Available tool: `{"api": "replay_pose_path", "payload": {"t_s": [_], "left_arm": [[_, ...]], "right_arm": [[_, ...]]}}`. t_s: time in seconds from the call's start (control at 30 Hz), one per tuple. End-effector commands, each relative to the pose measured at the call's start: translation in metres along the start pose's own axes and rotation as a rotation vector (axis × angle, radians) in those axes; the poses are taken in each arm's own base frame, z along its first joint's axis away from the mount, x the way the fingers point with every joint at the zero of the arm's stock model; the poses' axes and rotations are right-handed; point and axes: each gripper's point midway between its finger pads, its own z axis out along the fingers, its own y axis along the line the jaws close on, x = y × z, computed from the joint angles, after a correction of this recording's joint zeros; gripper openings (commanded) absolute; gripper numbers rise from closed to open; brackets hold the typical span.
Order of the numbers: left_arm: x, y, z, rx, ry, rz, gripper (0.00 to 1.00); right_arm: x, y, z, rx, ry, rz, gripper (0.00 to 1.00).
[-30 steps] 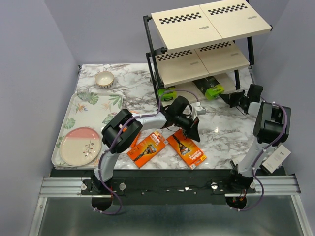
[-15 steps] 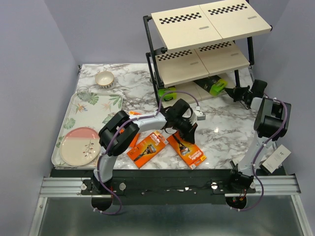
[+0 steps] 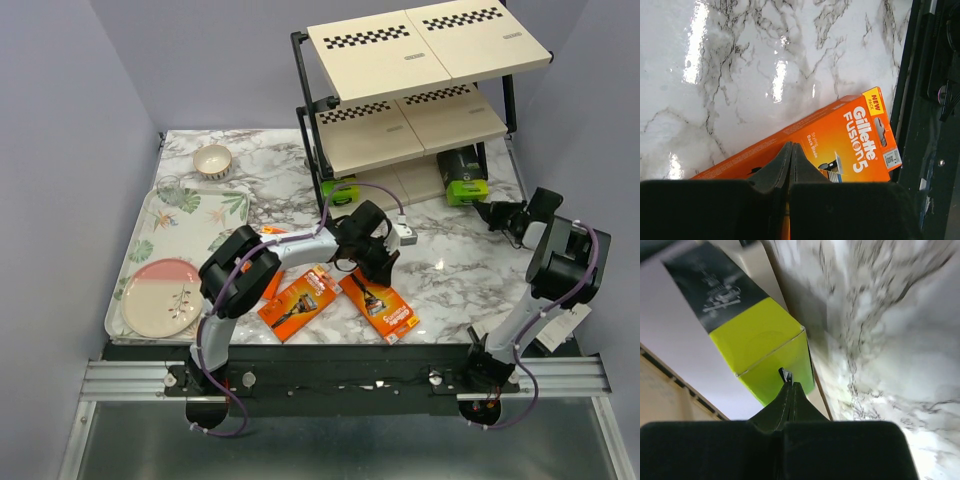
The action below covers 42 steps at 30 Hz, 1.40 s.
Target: Place and organize the shaving razors onto the shelf
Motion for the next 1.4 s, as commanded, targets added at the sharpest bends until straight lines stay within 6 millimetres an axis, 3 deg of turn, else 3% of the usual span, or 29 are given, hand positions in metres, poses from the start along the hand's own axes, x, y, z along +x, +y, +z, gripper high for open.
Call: {"api": "replay_pose_path", "payload": {"t_s": [0.0,0.13,0.57,0.6,0.77,1.0,1.13,1.2,1.23,1.3,1.33,1.37], "left_arm": [[-0.014,-0.007,-0.011,-0.025,-0.035,0.067,0.07],[-0.011,-0.007,-0.013,-0.034,-0.031,0.069,0.07],[-0.005,-0.001,-0.011,-0.062,-0.007,0.069,0.07],[-0.005,0.001,-0.011,-0.064,-0.006,0.067,0.07],[-0.004,0.005,-0.010,-0.084,0.004,0.067,0.07],[0.007,0.042,-0.024,-0.299,0.060,0.106,0.03],[0.010,0.061,-0.041,-0.409,0.071,0.112,0.00],[0.011,0.067,-0.049,-0.431,0.072,0.113,0.00],[0.013,0.068,-0.052,-0.437,0.074,0.118,0.00],[0.010,0.071,-0.063,-0.460,0.066,0.129,0.00],[0.008,0.073,-0.066,-0.469,0.062,0.141,0.00],[0.007,0.074,-0.070,-0.474,0.051,0.140,0.00]], "right_arm": [[0.038,0.008,0.009,0.002,0.066,-0.045,0.01],[0.037,0.036,0.021,-0.042,0.068,-0.098,0.01],[0.014,0.048,0.056,-0.028,0.059,-0.146,0.01],[0.011,0.058,0.059,-0.042,0.050,-0.158,0.01],[0.002,0.070,0.068,-0.047,0.037,-0.189,0.01],[-0.014,0.063,0.075,0.038,-0.022,-0.240,0.03],[-0.014,0.062,0.074,0.044,-0.028,-0.275,0.13],[-0.011,0.059,0.069,0.053,-0.016,-0.288,0.27],[-0.007,0.066,0.067,0.018,-0.006,-0.319,0.38],[0.004,0.091,0.054,-0.077,0.020,-0.405,0.47],[0.008,0.093,0.048,-0.093,0.026,-0.431,0.55],[0.013,0.096,0.040,-0.103,0.029,-0.453,0.58]]}}
